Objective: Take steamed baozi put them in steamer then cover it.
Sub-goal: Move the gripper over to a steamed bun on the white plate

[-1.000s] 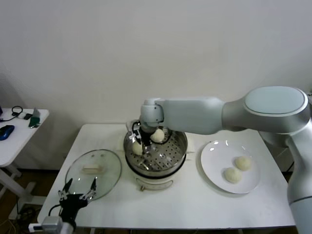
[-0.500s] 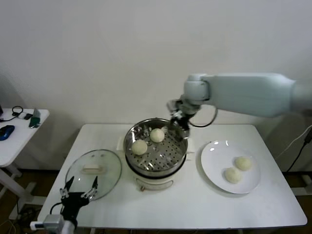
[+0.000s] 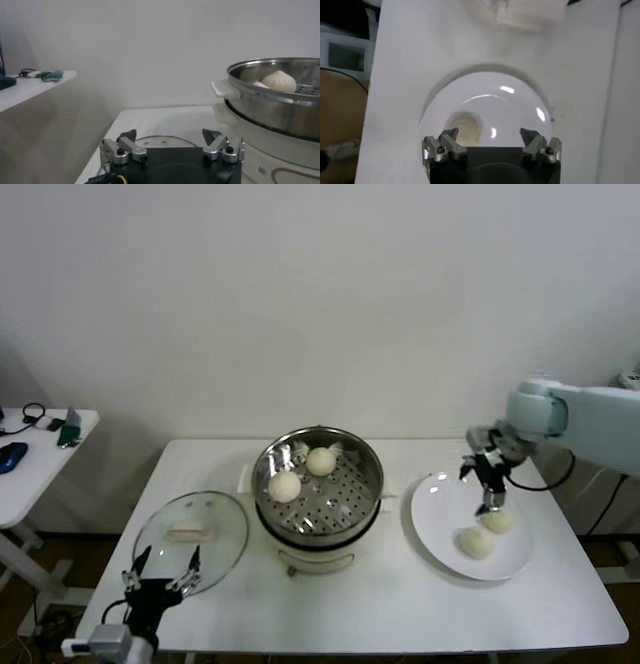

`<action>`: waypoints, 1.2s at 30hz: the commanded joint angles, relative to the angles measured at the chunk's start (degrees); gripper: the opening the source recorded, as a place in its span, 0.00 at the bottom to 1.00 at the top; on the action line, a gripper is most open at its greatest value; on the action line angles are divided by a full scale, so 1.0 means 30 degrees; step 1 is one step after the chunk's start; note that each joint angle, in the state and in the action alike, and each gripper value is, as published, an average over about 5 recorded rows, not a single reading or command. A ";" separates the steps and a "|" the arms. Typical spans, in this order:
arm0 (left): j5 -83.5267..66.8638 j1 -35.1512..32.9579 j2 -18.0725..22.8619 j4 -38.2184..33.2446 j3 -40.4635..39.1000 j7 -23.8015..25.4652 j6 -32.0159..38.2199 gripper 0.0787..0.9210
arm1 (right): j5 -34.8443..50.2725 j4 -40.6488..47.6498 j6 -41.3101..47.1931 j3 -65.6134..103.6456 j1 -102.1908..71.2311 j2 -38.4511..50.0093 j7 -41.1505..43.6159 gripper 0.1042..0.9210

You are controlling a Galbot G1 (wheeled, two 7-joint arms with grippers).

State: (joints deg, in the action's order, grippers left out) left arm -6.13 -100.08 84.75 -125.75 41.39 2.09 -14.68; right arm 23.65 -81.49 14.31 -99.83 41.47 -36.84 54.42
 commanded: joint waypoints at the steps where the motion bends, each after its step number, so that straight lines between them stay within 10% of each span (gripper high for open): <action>1: 0.0049 -0.0254 0.0106 -0.0009 0.0060 -0.0036 0.0110 0.88 | -0.2536 0.1186 0.0110 0.3218 -0.5543 0.1723 -0.0217 0.88; 27: 0.0193 -0.0484 0.0254 -0.0226 0.0142 -0.0062 0.0150 0.88 | -0.3562 0.3891 0.0524 0.7344 -0.9327 -0.0050 -0.1063 0.87; 36: 0.0263 -0.0485 0.0260 -0.0257 0.0082 -0.0067 0.0134 0.88 | -0.3672 0.3697 0.0113 0.7193 -0.8474 -0.0013 -0.0803 0.67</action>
State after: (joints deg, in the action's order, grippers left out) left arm -5.47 -101.49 85.54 -126.50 41.73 1.91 -14.24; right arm 13.29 -71.01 15.30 -79.49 15.61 -36.81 51.62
